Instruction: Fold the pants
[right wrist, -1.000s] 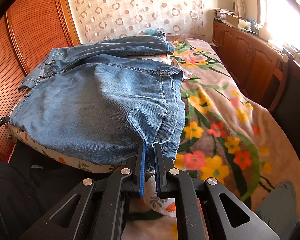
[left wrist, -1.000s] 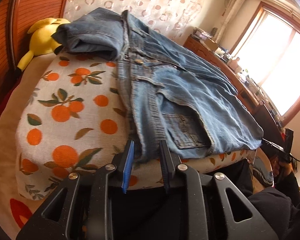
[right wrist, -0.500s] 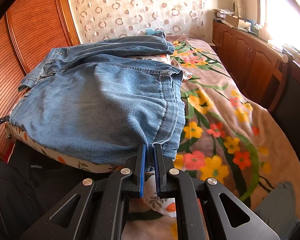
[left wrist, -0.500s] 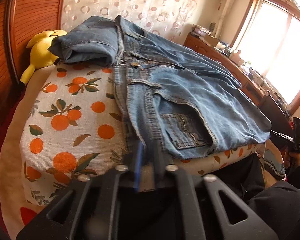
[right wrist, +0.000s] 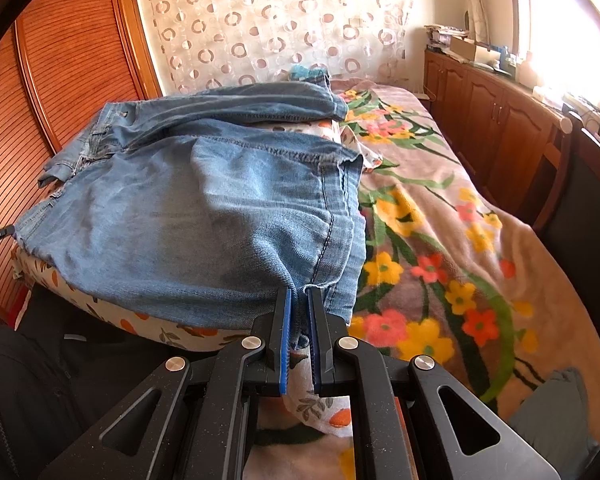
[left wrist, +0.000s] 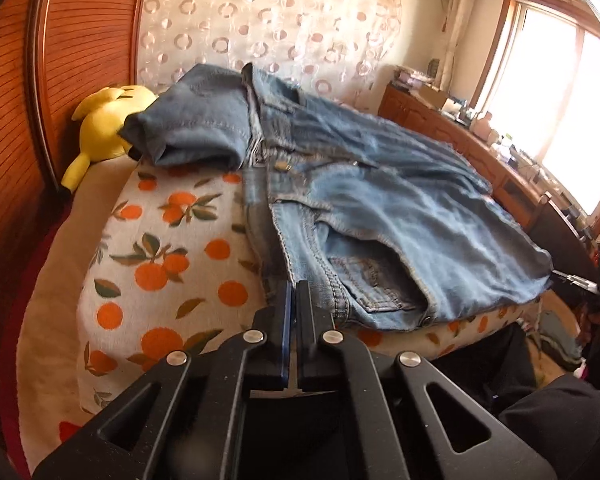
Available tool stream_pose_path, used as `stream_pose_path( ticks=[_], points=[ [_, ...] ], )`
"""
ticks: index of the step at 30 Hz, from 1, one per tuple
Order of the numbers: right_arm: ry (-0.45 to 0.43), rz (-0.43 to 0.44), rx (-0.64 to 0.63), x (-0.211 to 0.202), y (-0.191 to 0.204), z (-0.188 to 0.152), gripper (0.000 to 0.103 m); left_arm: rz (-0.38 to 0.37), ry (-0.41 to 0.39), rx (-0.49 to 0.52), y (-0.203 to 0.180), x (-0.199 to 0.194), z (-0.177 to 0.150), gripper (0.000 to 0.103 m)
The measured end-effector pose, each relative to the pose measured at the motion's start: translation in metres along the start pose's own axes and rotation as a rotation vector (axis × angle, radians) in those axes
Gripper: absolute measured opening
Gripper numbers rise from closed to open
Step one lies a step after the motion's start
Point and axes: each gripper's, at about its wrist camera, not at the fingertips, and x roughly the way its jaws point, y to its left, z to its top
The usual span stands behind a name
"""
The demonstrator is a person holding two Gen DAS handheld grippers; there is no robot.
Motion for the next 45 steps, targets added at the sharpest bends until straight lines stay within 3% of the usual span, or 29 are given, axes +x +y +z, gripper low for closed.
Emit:
stream_pose_path(
  ticks=[11,20,29,36,45],
  points=[
    [-0.153,-0.010,0.002,-0.030,0.003,0.034,0.006,0.013,-0.105,0.092,-0.024,-0.013,0.051,0.002],
    [-0.299,-0.058,-0.079,-0.031,0.009,0.121,0.005,0.062,-0.203,0.184,-0.033,0.005,0.134,0.002],
    [-0.359,-0.083,-0.139,-0.003,0.017,0.203,0.004,0.102,-0.253,0.225,-0.038,0.038,0.218,0.002],
    [-0.366,-0.104,-0.140,0.050,0.012,0.256,0.004,0.145,-0.271,0.256,-0.041,0.065,0.277,0.002],
    [-0.224,-0.134,-0.156,0.174,0.012,0.309,0.001,0.236,-0.171,0.229,-0.006,0.160,0.319,0.002]
  ],
)
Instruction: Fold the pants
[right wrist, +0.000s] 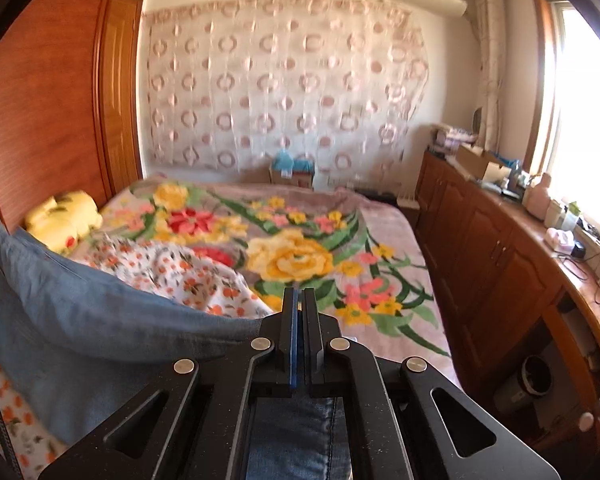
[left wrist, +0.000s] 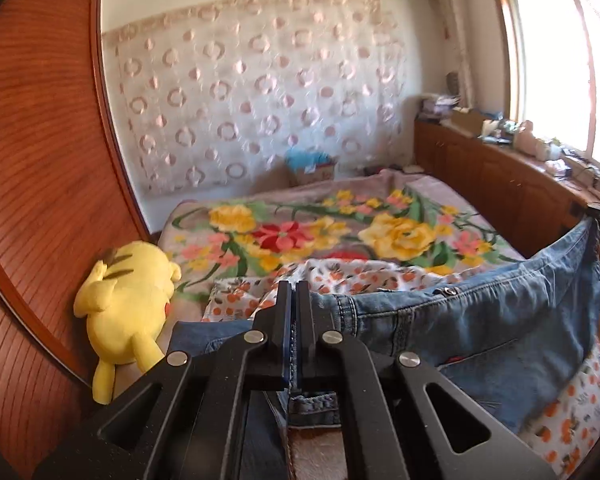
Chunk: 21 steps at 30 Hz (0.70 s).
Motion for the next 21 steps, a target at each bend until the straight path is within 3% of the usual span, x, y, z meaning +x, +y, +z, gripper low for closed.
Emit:
stream_pose_path(
  ticks=[5,11,16,18,19,21],
  points=[
    [0.100,-0.007,-0.058,0.074,0.018,0.003,0.001,0.027,0.098,0.017,0.000,0.060,-0.003,0.002],
    [0.181,-0.013,-0.042,0.139,0.019,0.024,0.001,0.040,0.147,0.013,-0.007,0.084,-0.010,0.002],
    [0.185,0.014,0.007,0.129,0.002,0.020,0.006,-0.006,0.117,0.015,-0.017,0.069,-0.006,0.003],
    [0.178,0.015,0.019,0.121,-0.002,0.018,0.015,-0.045,0.106,0.019,-0.024,0.059,-0.004,0.011],
    [0.175,0.011,0.021,0.117,-0.004,0.015,0.025,-0.051,0.098,0.027,-0.028,0.054,-0.003,0.015],
    [0.164,0.018,0.027,0.105,-0.002,0.010,0.029,-0.067,0.082,0.052,-0.038,0.045,-0.001,0.022]
  ],
)
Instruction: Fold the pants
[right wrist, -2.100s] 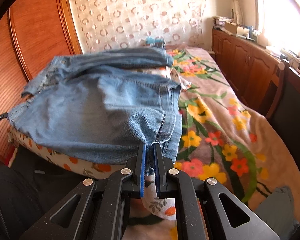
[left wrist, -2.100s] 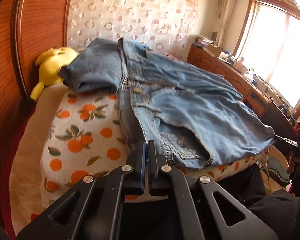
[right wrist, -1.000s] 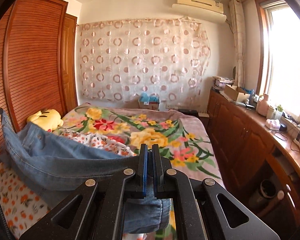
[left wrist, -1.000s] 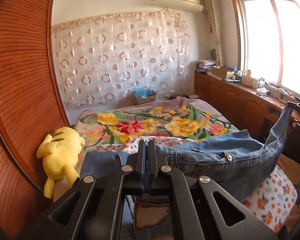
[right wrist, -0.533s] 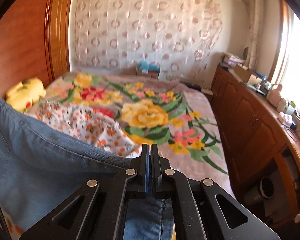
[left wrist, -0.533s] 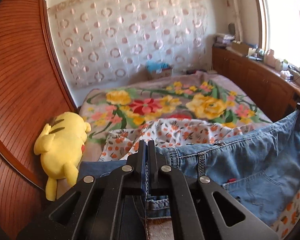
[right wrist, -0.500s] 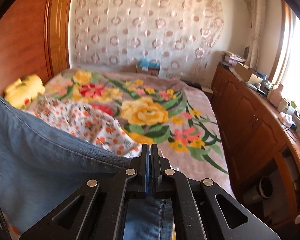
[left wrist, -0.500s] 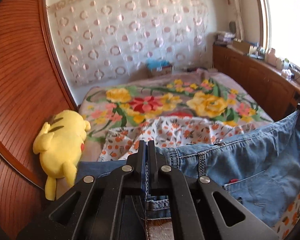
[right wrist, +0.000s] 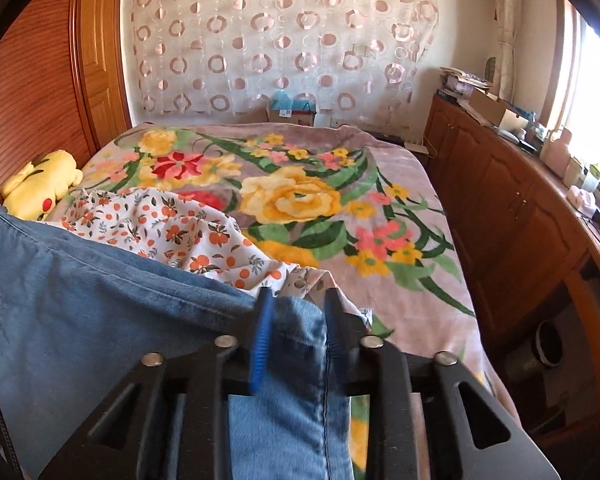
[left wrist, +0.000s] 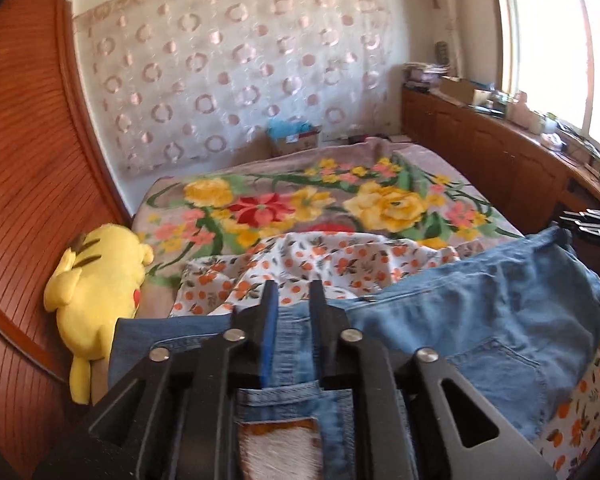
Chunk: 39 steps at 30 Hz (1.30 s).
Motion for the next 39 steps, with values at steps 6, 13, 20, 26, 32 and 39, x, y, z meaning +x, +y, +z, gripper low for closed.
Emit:
stream_pose_path(
  ticks=[6,13,20,26,32,39],
  points=[
    [-0.025,0.041,0.012,-0.025,0.009,-0.017,0.042,-0.074,-0.020,0.030,-0.028,-0.016,-0.002,0.053],
    [-0.005,0.082,0.021,-0.058,0.016,-0.054,0.051,-0.183,0.034,0.065,-0.073,-0.007,-0.028,0.053],
    [0.037,0.109,0.058,-0.089,0.015,-0.084,0.051,-0.285,0.067,0.068,-0.109,-0.001,-0.056,0.053],
    [0.035,0.092,0.141,-0.117,-0.007,-0.105,0.051,-0.291,0.098,0.108,-0.129,0.012,-0.075,0.053],
    [0.078,0.028,0.199,-0.134,-0.038,-0.133,0.051,-0.290,0.126,0.123,-0.133,0.029,-0.092,0.053],
    [0.096,0.084,0.321,-0.126,-0.067,-0.141,0.051,-0.306,0.145,0.113,-0.130,0.033,-0.093,0.054]
  ],
)
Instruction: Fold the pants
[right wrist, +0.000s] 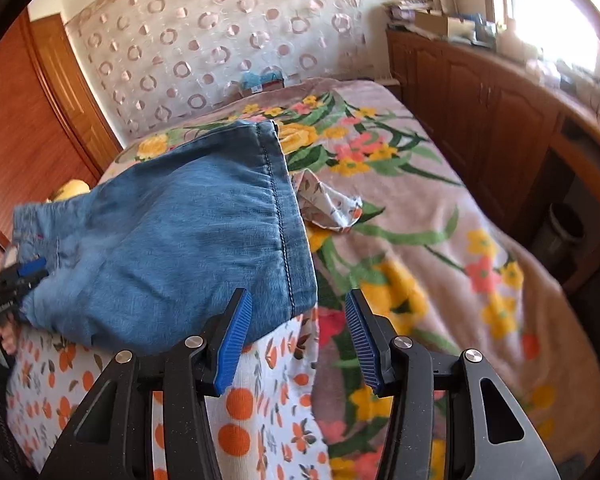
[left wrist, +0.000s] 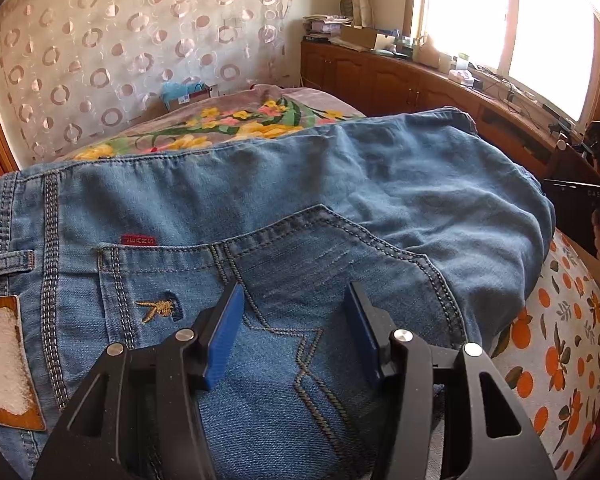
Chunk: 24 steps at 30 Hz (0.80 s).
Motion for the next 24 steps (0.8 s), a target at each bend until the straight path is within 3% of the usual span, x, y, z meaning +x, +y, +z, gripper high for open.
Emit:
stream_pose_path(
  ticks=[7,10,16,17,21,24],
  points=[
    [0.034,0.067,0.004,0.011,0.002,0.003,0.050,0.021,0.018,0.015,-0.003,0.006,0.000,0.054],
    [0.015,0.067,-0.017,0.010,0.005,0.010,0.016,0.018,0.016,0.012,-0.002,0.006,0.001,0.054],
    [-0.210,-0.011,-0.053,-0.042,0.009,0.043,0.011,0.021,0.008,0.008,-0.002,0.004,-0.001,0.054],
    [-0.201,-0.008,-0.047,-0.043,0.008,0.048,0.011,0.022,0.008,0.008,-0.002,0.004,-0.001,0.054],
    [-0.060,-0.150,-0.108,-0.010,0.014,0.042,0.012,0.027,0.008,0.012,-0.003,0.004,-0.001,0.054],
    [-0.005,-0.163,-0.117,-0.001,0.014,0.029,0.019,0.048,-0.011,0.030,-0.005,-0.002,-0.002,0.054]
  ],
)
